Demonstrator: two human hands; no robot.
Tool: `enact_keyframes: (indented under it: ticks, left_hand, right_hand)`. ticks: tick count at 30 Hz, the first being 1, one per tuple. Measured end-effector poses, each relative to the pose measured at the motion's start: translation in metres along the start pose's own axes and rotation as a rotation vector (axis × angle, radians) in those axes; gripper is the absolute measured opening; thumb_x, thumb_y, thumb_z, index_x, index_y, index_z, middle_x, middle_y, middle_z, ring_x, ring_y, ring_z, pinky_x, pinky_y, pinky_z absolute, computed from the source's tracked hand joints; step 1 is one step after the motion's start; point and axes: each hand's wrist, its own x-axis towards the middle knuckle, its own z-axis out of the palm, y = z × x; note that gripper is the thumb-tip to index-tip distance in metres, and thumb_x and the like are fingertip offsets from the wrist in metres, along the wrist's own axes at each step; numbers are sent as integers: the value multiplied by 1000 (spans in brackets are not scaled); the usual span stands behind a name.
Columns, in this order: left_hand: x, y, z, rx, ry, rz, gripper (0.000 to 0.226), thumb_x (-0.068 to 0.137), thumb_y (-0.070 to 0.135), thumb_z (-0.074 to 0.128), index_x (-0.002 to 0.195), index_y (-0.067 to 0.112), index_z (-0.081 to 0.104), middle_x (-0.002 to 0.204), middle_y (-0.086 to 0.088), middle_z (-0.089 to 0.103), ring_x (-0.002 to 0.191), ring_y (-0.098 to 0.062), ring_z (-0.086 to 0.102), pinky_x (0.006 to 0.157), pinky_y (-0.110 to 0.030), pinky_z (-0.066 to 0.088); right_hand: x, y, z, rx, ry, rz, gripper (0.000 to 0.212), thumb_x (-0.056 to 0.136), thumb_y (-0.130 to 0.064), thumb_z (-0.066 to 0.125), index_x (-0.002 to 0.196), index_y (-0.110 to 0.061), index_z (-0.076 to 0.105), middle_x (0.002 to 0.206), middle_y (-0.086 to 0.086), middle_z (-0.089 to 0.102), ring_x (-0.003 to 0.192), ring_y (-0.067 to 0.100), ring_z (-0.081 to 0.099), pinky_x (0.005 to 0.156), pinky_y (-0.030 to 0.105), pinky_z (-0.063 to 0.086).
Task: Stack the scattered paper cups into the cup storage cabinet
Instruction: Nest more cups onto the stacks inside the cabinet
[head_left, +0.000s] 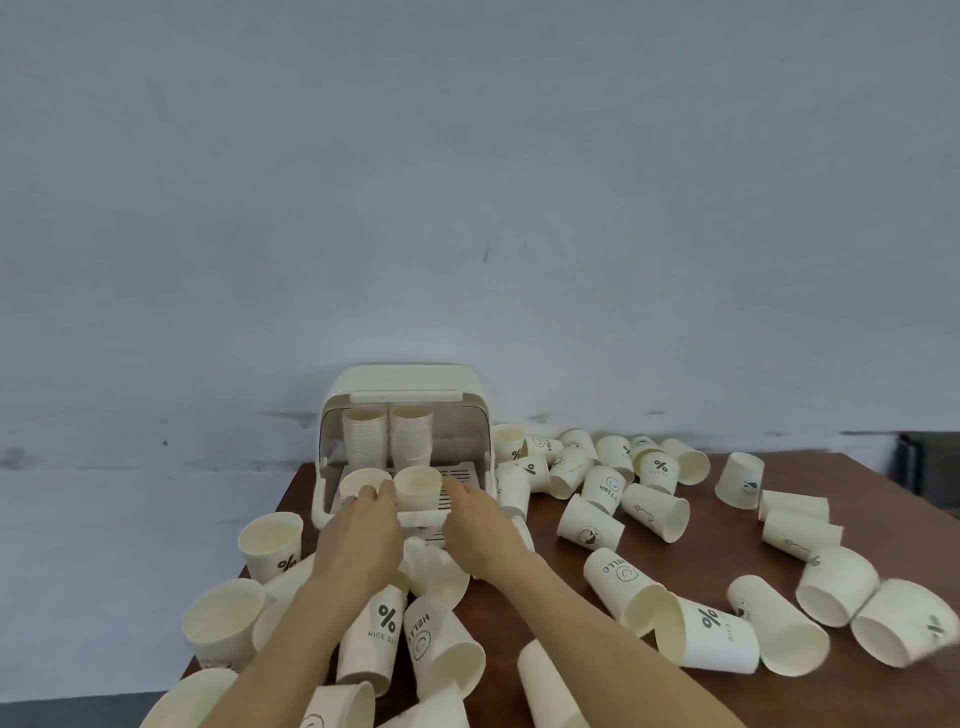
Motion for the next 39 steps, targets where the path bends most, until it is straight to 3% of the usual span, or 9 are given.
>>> enact_keyframes:
  ticks: [5,10,13,19,25,31,39]
  left_hand:
    - [-29,46,-17,-132,37,64,38,96,25,42,133,18,39,124,-1,50,108,-22,53,78,-36,49]
    - [-53,100,-26,-205,51,188,32,96,26,42,126,16,45,119,-4,54,105,-25,55,78,-38,46]
    - [-71,133,-29,-227,44,239,37,96,27,41,132,17,43,125,-4,52,111,-26,53,85,-40,45]
    - [-105,175,-26,-286,32,324,38,95,26,41,132,19,41,116,-2,52,108,-25,53,82,-38,44]
    - [-124,196,-23,-287,3,378,34,96,26,40,130,19,43,114,-1,52,105,-24,54,73,-34,39]
    - [-133,214,-13,-293,-79,410,46,96,26,39,141,21,35,131,-2,50,111,-27,55,87,-41,47]
    - [-115,248,9,-221,-140,457,44,95,24,37,140,24,36,134,0,46,115,-27,50,84,-38,43]
  right_hand:
    - [-39,12,-30,80,97,45,49,91,-6,41,139,-11,41,127,10,54,116,29,51,94,40,44]
    - [-87,41,-56,88,186,122,46,89,-7,41,134,-12,46,118,11,59,111,30,54,89,40,45]
    - [-115,57,-69,107,244,142,43,88,-7,42,129,-12,51,113,11,62,106,30,57,87,38,46]
    - [-168,83,-91,66,283,234,46,92,-11,42,137,-10,47,126,11,60,118,29,53,98,39,42]
    - [-207,103,-107,59,316,322,43,89,-10,42,132,-13,51,115,9,64,109,29,57,91,39,46]
    - [-233,130,-119,32,330,398,36,92,-11,43,127,-11,52,103,8,65,101,24,58,82,34,46]
    - [-229,173,-119,58,321,516,47,91,-12,41,138,-12,45,120,10,62,114,27,55,94,40,46]
